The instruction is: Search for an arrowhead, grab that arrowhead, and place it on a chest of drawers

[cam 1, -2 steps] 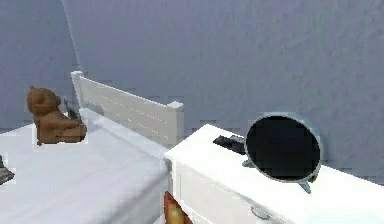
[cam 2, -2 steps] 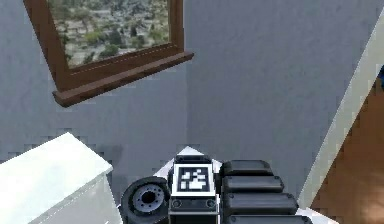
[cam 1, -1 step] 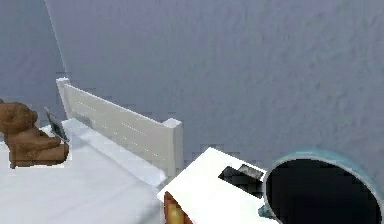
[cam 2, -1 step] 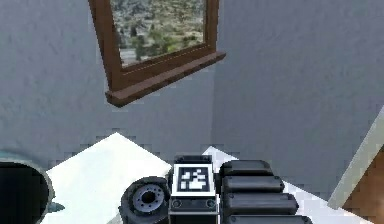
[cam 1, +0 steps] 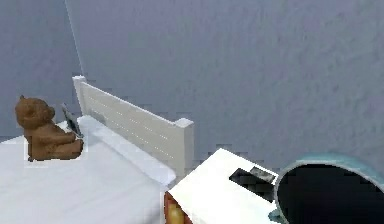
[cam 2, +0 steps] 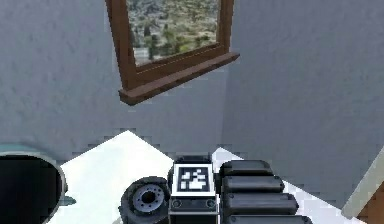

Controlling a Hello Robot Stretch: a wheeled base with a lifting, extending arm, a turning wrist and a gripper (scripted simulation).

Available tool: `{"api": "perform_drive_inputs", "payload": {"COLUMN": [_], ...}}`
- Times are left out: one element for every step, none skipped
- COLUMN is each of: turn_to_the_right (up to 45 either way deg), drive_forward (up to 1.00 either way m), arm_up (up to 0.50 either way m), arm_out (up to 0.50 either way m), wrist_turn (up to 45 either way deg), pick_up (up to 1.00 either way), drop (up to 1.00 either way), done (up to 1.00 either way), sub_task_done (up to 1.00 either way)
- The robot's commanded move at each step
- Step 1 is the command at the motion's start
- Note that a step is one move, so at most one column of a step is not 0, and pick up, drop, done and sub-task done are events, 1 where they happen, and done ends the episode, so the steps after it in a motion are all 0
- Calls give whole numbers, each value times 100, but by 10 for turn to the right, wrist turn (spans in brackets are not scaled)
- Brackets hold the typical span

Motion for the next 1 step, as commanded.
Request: {"api": "perform_drive_inputs", "payload": {"turn_to_the_right": [-30], "drive_forward": [0], "arm_up": [0], "arm_out": [0], "wrist_turn": [0], "pick_up": [0], "drop": [0], "done": [0], "sub_task_done": [0]}}
